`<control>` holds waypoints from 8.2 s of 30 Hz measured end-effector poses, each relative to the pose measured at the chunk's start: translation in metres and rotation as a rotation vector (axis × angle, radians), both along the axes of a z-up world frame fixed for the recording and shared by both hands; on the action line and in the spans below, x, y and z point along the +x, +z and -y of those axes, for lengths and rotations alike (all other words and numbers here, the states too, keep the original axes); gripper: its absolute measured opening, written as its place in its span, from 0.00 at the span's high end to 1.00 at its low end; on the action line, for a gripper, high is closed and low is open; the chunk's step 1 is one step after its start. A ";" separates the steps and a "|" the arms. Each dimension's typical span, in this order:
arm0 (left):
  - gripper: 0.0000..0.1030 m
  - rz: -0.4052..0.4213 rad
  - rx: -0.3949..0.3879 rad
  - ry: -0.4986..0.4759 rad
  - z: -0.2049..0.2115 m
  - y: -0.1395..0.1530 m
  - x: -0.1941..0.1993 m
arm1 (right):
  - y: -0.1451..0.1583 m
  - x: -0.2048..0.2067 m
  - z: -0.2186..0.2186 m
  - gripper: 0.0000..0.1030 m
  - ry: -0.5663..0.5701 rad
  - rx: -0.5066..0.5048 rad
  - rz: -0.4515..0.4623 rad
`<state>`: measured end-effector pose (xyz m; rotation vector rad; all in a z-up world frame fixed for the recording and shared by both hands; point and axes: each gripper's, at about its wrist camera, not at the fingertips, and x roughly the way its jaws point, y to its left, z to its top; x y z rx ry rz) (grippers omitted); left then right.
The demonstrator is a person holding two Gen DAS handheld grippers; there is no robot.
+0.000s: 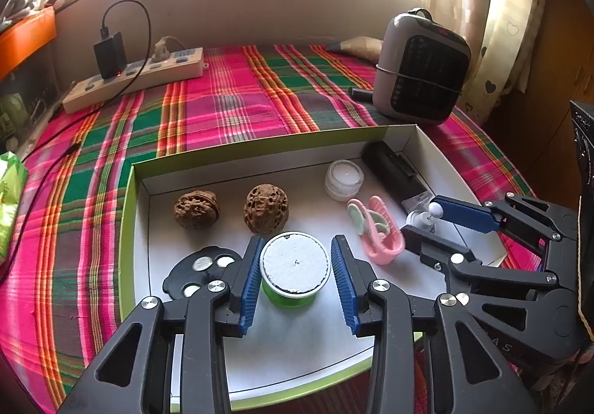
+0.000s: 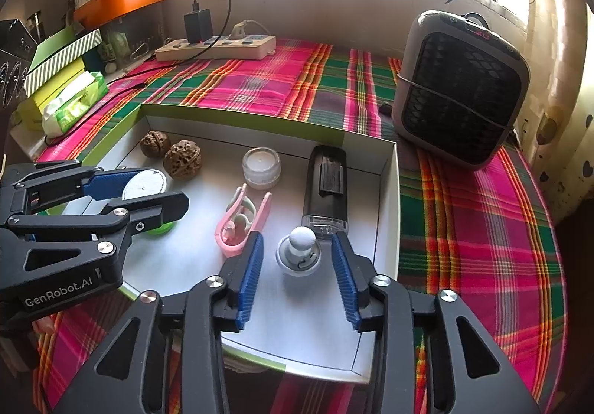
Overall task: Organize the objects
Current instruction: 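Open the left tool to set down the container while the right releases the knob stand, then withdraw both open tools from the box toward the pink hook and white cable, then move the right tool to the white cable and close on it, then close the left tool on the pink ear hook while the right holds the cable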
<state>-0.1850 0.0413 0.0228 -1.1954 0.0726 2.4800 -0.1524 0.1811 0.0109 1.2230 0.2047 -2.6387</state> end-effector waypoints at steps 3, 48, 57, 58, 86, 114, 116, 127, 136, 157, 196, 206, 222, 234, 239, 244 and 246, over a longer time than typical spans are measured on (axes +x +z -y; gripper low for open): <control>0.65 -0.004 0.001 -0.002 0.000 0.002 0.002 | 0.001 0.001 -0.001 0.58 -0.003 -0.003 -0.002; 0.65 -0.109 0.034 0.072 0.039 0.034 0.074 | 0.028 0.075 -0.007 0.58 0.014 -0.062 -0.109; 0.65 -0.099 0.034 0.118 0.064 0.027 0.090 | 0.016 0.086 -0.004 0.58 0.058 -0.077 -0.082; 0.65 -0.099 0.036 0.127 0.068 0.027 0.092 | 0.014 0.087 -0.003 0.58 0.062 -0.078 -0.077; 0.65 0.009 0.105 0.144 0.092 -0.005 0.085 | -0.001 0.079 0.010 0.55 0.138 -0.091 -0.009; 0.64 0.040 0.147 0.097 0.089 -0.011 0.087 | 0.004 0.077 0.036 0.55 0.283 -0.090 0.021; 0.64 0.042 0.148 0.097 0.089 -0.011 0.087 | 0.005 0.081 0.036 0.55 0.304 -0.108 0.045; 0.64 0.039 0.143 0.104 0.091 -0.010 0.087 | 0.011 0.090 0.029 0.55 0.298 -0.104 0.023; 0.64 0.037 0.156 0.092 0.089 -0.009 0.085 | -0.003 0.078 0.020 0.55 0.276 -0.094 0.070; 0.64 0.052 0.088 0.096 0.065 -0.007 0.087 | -0.012 0.095 0.042 0.55 0.316 0.000 0.079; 0.62 0.046 0.073 0.153 0.078 -0.008 0.099 | -0.011 0.096 0.044 0.72 0.261 -0.008 0.044; 0.62 0.041 0.031 0.178 0.072 -0.012 0.090 | -0.012 0.091 0.045 0.61 0.206 -0.011 0.035; 0.74 0.028 0.003 0.189 0.069 -0.014 0.088 | -0.011 0.091 0.046 0.65 0.193 -0.021 0.035; 0.79 0.028 0.016 0.180 0.068 -0.013 0.088 | -0.011 0.091 0.047 0.81 0.200 -0.026 0.034; 0.79 0.014 0.014 0.174 0.066 -0.008 0.092 | -0.010 0.091 0.047 0.81 0.205 -0.037 0.035; 0.79 -0.001 0.019 0.161 0.063 -0.002 0.096 | -0.006 0.093 0.046 0.81 0.207 -0.053 0.027; 0.79 -0.005 0.019 0.157 0.062 0.000 0.098 | -0.004 0.095 0.046 0.81 0.213 -0.058 0.023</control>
